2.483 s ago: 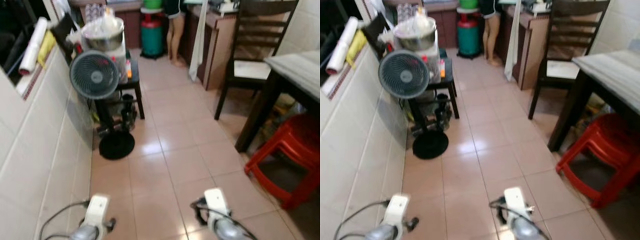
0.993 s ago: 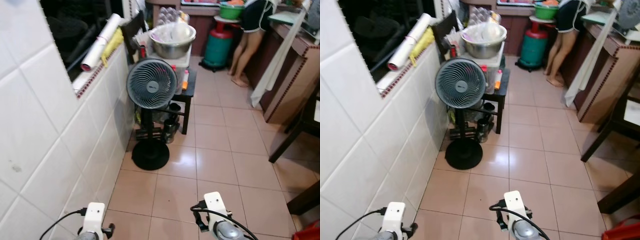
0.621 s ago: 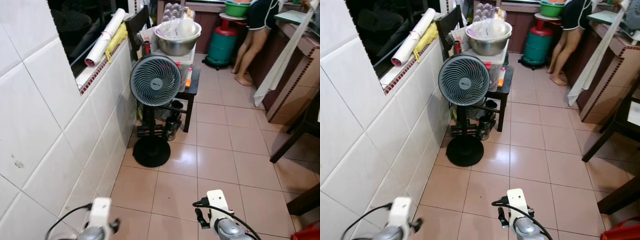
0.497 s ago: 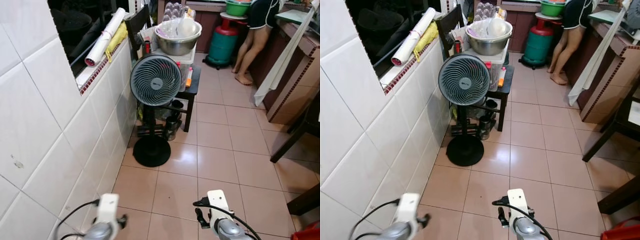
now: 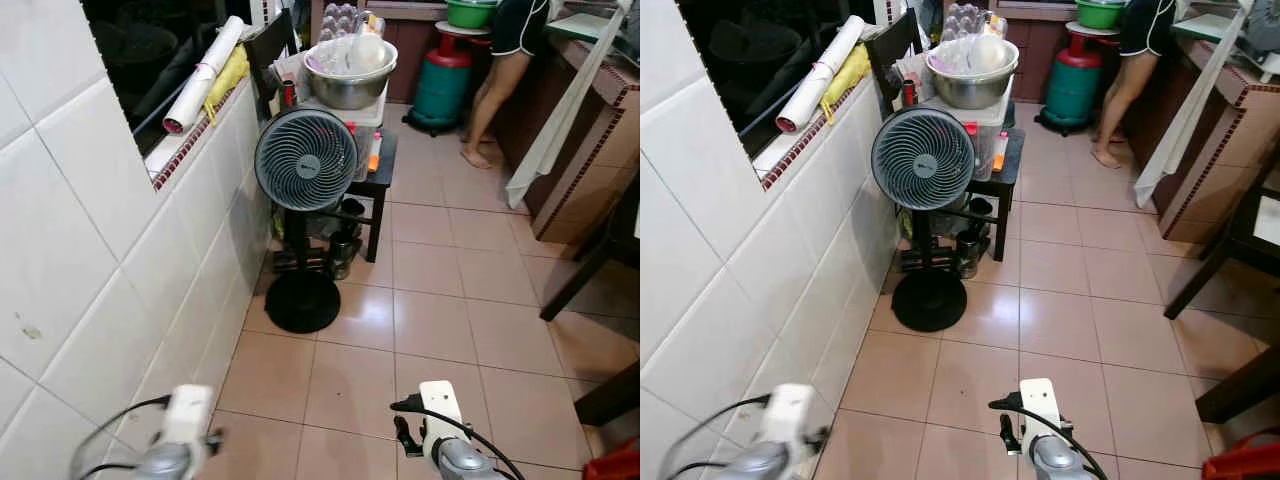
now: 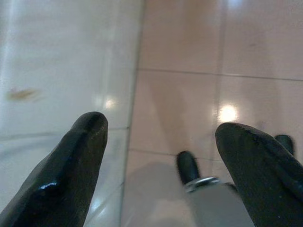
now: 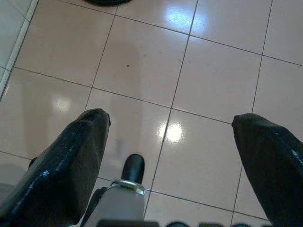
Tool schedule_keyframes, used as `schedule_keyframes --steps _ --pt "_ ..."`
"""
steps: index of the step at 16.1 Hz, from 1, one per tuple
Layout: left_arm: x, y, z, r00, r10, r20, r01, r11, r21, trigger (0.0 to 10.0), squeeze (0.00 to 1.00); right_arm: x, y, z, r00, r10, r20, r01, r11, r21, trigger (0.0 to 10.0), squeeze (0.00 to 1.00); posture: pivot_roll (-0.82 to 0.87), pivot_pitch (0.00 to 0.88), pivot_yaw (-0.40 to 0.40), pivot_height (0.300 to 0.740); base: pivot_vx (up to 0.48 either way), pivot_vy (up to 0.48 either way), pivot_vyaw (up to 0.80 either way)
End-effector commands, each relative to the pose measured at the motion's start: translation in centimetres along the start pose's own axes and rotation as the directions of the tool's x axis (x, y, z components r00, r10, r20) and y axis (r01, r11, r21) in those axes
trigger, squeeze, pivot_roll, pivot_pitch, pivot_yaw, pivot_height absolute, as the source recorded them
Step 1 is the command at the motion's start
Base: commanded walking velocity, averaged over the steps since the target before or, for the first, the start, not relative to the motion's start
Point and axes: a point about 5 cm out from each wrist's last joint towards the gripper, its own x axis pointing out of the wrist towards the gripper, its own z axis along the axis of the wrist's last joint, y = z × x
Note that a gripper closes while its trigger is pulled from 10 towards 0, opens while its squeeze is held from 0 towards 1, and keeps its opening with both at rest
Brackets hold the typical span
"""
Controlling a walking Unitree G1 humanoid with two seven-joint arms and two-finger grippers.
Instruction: Setting the table
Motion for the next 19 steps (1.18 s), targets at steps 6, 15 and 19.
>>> schedule_keyframes --steps 6,15,19 --pt "0.3 -3.9 0.7 0.999 -0.037 0.016 0.038 0.999 -0.016 10.0 0.0 0.3 0.2 1.3 1.0 -0.015 0.026 0.013 0.998 0.055 10.0 0.0 -0.02 0.0 0.018 0.74 0.0 0.0 0.0" --pt "0.7 -2.5 7.0 0.983 0.015 0.185 -0.001 0.997 -0.078 10.0 0.0 0.9 0.3 6.9 0.984 -0.035 0.174 0.014 0.992 0.122 10.0 0.0 -0.02 0.0 0.032 0.74 0.0 0.0 0.0" --pt "0.7 -4.4 4.9 0.992 -0.042 0.118 0.047 0.998 -0.044 10.0 0.0 0.8 0.7 5.1 0.992 -0.02 0.128 0.007 0.994 0.106 10.0 0.0 -0.03 0.0 0.037 0.74 0.0 0.0 0.0"
